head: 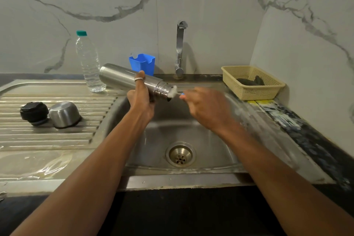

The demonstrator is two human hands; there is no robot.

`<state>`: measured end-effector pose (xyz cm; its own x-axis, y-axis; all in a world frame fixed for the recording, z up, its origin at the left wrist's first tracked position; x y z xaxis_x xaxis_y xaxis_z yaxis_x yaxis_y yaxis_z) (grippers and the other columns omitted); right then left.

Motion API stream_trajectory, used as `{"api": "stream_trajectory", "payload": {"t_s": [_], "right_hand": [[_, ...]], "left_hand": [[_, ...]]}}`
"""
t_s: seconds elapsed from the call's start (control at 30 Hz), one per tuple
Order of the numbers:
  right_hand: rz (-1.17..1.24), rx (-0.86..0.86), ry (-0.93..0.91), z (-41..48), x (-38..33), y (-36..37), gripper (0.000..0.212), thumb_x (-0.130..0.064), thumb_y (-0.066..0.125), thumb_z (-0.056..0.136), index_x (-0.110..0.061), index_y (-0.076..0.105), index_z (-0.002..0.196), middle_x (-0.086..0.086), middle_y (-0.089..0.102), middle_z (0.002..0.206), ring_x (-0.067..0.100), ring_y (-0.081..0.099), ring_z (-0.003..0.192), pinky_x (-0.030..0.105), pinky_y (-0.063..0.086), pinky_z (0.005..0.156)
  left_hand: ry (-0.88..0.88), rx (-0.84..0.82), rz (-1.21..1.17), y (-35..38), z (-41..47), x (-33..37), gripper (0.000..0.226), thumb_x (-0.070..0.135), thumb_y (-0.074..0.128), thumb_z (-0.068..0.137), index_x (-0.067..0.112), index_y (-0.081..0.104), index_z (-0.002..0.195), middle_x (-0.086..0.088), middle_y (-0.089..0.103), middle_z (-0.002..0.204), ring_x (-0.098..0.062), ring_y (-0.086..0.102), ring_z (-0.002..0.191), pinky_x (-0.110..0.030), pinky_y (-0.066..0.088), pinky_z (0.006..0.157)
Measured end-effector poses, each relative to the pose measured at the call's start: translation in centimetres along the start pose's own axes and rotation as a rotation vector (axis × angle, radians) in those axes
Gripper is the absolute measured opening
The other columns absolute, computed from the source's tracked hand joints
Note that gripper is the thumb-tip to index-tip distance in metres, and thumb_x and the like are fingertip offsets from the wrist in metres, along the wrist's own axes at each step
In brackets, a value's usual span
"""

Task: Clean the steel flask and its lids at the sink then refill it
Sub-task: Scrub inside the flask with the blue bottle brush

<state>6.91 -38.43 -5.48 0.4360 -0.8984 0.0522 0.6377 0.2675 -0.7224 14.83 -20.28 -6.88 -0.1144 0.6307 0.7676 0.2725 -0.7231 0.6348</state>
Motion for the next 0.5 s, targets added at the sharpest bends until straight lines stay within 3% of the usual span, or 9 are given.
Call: {"api": "stream_trajectory", "payload": {"t_s": [0.07,0.13,0.23,0.27,0.3,0.4,0.5], "right_hand": [[-0.084,0.026,-0.073,0.3,-2.1,0.7,0.008,-0.015,0.069,0.089,-0.01,0.074,0.091,0.006,0.063,0.068,0.027,0.056,0.051,0.03,0.037,0.045],[0.065,-0.09,0.106,0.9,-3.2,0.6,0.011,-0.018,0.069,0.091,-0.01,0.075,0.086,0.008,0.064,0.069,0.027,0.058,0.057,0.03,0.037,0.05],[0.855,-0.448,0.699,1.4,-2.2,-1.0,0.03,-0.034,0.061,0.1,-0.009,0.077,0.092,-0.001,0.056,0.059,0.01,0.045,0.049,0.026,0.031,0.049],[0.956,-0.497,0.772,1.2,-1.3,-1.5,0.031,-0.037,0.061,0.1,-0.011,0.077,0.093,-0.006,0.052,0.055,0.006,0.039,0.046,0.023,0.027,0.047],[0.919,-0.492,0.743,1.0,-0.1,-1.8,0.031,-0.04,0.062,0.099,-0.015,0.078,0.09,-0.009,0.051,0.053,0.004,0.037,0.044,0.021,0.027,0.046],[0.328,-0.229,0.361,0.5,2.1,-1.7,0.041,-0.046,0.063,0.097,-0.015,0.075,0.073,-0.008,0.055,0.05,0.009,0.041,0.041,0.025,0.038,0.045],[0.132,-0.143,0.136,0.2,-0.4,-1.0,0.032,-0.04,0.058,0.099,-0.019,0.077,0.083,-0.003,0.061,0.063,0.021,0.055,0.057,0.036,0.048,0.055]], "left_hand": [[-0.021,-0.037,0.013,0.0,-0.3,-0.4,0.026,0.032,0.071,0.092,0.009,0.062,0.101,-0.008,0.072,0.09,-0.022,0.072,0.075,-0.037,0.058,0.073],[-0.017,-0.062,0.014,0.0,-0.4,-0.3,0.026,0.032,0.071,0.092,0.009,0.063,0.101,-0.009,0.072,0.091,-0.024,0.071,0.078,-0.04,0.058,0.077],[0.015,-0.058,0.017,-0.1,-0.1,0.4,0.032,0.035,0.071,0.092,0.008,0.063,0.107,-0.01,0.073,0.093,-0.025,0.073,0.082,-0.043,0.059,0.081],[0.025,-0.053,0.018,-0.1,0.1,0.5,0.033,0.035,0.07,0.092,0.007,0.062,0.109,-0.01,0.073,0.092,-0.025,0.073,0.08,-0.042,0.059,0.08],[0.026,-0.049,0.014,-0.2,0.2,0.6,0.034,0.035,0.07,0.092,0.007,0.062,0.11,-0.01,0.073,0.091,-0.024,0.073,0.079,-0.041,0.059,0.078],[0.008,-0.031,0.005,-0.4,0.3,0.5,0.036,0.037,0.069,0.092,0.006,0.064,0.111,-0.011,0.073,0.095,-0.026,0.072,0.082,-0.043,0.057,0.077],[-0.013,-0.053,0.034,0.1,-0.5,-0.2,0.032,0.035,0.07,0.092,0.007,0.064,0.105,-0.011,0.072,0.091,-0.024,0.071,0.078,-0.04,0.056,0.071]]}}
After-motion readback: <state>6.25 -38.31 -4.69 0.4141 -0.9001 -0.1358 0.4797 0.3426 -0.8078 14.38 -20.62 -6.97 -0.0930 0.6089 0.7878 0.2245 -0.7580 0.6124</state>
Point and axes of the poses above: each hand's wrist, its own z-axis towards the middle knuckle, its own y-axis out of the palm, x = y × z, the point moved 1 cm from there along z, towards the middle knuckle
